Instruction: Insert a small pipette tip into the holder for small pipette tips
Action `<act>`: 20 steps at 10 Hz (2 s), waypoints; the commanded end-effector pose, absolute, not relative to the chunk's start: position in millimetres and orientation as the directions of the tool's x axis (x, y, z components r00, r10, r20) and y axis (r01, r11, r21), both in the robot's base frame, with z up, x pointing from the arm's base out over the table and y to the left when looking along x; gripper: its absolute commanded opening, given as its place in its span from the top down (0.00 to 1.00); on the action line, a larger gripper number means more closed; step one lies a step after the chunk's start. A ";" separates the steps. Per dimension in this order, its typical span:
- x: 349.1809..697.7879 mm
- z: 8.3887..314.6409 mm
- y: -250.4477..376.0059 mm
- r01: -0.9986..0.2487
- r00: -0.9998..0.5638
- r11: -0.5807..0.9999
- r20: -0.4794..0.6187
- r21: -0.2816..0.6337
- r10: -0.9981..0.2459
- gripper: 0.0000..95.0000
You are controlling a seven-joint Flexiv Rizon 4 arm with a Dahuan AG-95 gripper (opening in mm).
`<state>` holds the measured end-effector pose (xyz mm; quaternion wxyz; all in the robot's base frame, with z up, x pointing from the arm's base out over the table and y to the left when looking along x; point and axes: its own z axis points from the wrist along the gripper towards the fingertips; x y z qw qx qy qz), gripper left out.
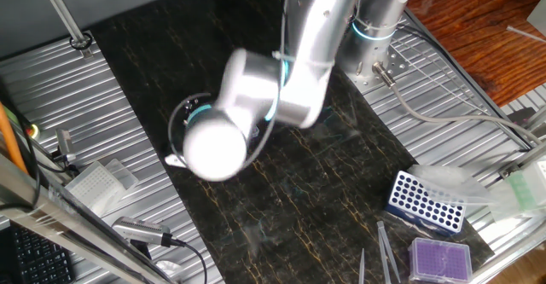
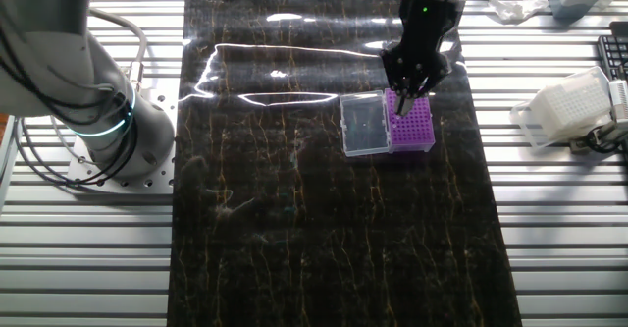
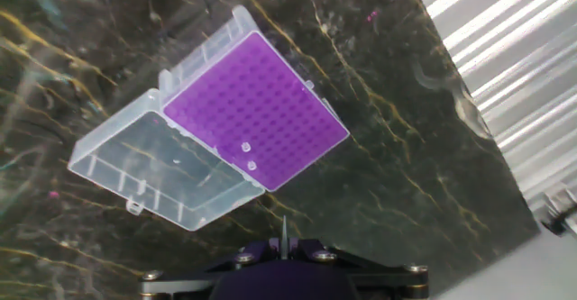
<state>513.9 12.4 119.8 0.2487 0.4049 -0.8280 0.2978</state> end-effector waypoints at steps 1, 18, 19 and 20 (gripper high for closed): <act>514.7 117.4 10.2 -0.833 -0.530 0.455 0.691 -0.315 -0.492 1.00; 515.8 96.9 -19.3 -0.910 -0.407 0.273 0.792 -0.311 -0.455 1.00; 516.2 95.2 -19.4 -0.915 -0.397 0.262 0.804 -0.307 -0.443 1.00; 516.6 94.0 -19.4 -0.917 -0.393 0.256 0.811 -0.307 -0.435 1.00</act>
